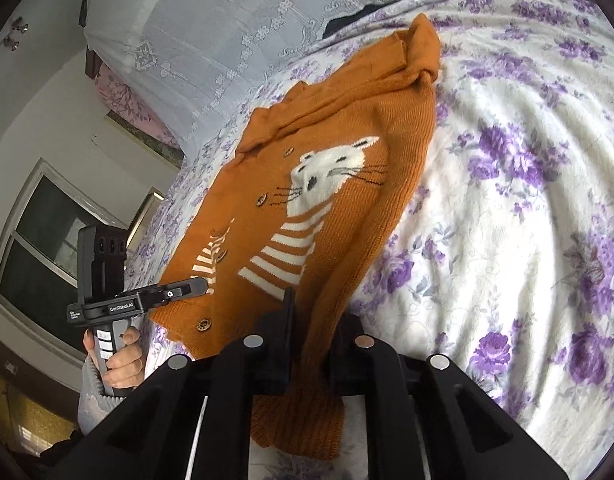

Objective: Fold small clothes
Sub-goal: 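Grasp the cardigan hem with the right gripper while the left gripper grasps the other hem corner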

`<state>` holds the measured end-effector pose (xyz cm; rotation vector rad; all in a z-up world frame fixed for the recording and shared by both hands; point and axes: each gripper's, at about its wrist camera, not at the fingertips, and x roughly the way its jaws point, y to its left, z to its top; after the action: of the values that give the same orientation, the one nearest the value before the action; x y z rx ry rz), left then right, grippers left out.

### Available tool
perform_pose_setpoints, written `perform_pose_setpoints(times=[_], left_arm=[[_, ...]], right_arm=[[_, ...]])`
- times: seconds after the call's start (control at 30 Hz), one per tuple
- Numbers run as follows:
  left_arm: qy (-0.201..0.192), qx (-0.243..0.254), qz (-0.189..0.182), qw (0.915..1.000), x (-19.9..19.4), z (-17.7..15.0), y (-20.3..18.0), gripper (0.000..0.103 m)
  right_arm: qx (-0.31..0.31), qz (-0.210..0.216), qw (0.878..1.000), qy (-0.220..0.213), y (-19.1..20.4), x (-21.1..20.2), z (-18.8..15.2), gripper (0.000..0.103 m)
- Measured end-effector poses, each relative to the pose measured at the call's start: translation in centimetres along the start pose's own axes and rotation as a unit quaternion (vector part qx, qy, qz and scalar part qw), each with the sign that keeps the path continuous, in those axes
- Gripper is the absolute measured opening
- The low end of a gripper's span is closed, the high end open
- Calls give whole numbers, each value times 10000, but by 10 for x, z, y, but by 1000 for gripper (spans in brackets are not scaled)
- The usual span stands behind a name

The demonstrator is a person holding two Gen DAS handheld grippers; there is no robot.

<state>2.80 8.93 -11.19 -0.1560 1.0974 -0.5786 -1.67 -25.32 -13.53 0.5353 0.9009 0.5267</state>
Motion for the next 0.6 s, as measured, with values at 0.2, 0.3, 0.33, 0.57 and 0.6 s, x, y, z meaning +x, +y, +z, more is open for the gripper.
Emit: perform_pose_setpoints(times=[0.2, 0.3, 0.33, 0.57, 0.6], left_arm=[[-295, 26, 6, 9996, -12, 0, 0, 6], [-442, 146, 161, 9988, -17, 0, -5, 6], [-485, 192, 218, 9984, -17, 0, -8, 6], [-683, 633, 990, 9907, -16, -3, -26, 6], [-699, 673, 1061, 9896, -16, -4, -28, 6]], right_arm=[[-92, -18, 9996, -268, 0, -11, 0, 11], [-165, -31, 9992, -363, 2, -14, 1, 11], [-191, -39, 9991, -388, 2, -15, 1, 11], [-268, -127, 9986, -444, 5, -18, 0, 11], [-252, -141, 9986, -432, 5, -17, 0, 11]])
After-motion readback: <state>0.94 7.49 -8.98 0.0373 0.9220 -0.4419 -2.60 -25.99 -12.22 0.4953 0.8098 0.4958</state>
